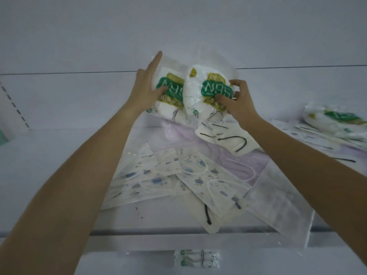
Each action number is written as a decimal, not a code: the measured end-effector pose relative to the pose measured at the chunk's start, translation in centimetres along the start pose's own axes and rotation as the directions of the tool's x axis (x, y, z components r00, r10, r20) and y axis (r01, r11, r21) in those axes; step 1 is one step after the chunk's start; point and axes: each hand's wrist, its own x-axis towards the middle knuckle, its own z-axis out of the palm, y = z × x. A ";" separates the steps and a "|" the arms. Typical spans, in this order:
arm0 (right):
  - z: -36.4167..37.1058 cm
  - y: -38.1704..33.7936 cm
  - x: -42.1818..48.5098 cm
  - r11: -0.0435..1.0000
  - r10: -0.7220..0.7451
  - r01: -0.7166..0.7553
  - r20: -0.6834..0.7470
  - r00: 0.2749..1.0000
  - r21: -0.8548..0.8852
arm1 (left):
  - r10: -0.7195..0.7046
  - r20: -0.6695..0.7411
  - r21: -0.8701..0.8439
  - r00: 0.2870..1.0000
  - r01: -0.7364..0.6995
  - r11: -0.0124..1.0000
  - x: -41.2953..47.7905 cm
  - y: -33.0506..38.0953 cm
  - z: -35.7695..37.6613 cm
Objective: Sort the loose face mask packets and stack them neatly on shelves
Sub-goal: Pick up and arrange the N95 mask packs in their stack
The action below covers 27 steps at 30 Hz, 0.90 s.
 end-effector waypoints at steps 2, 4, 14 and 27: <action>0.1 -0.7 -0.2 1.000 -0.012 0.012 -0.025 1.000 0.005 | 0.060 -0.035 -0.025 0.998 -0.060 0.998 0.3 1.3 0.4; 0.2 -1.4 -0.4 1.000 -0.031 0.031 -0.053 0.998 -0.007 | 0.078 -0.068 -0.124 0.995 -0.086 0.989 0.3 2.6 1.0; 0.1 -2.3 -2.1 0.989 -0.070 0.060 -0.073 0.995 -0.133 | 0.062 -0.008 0.177 0.998 -0.060 0.982 -0.7 1.8 0.7; 0.0 -3.4 -3.7 0.993 -0.098 0.093 -0.055 0.994 -0.075 | -0.198 0.061 -0.430 0.978 0.205 0.879 -2.7 5.1 -0.4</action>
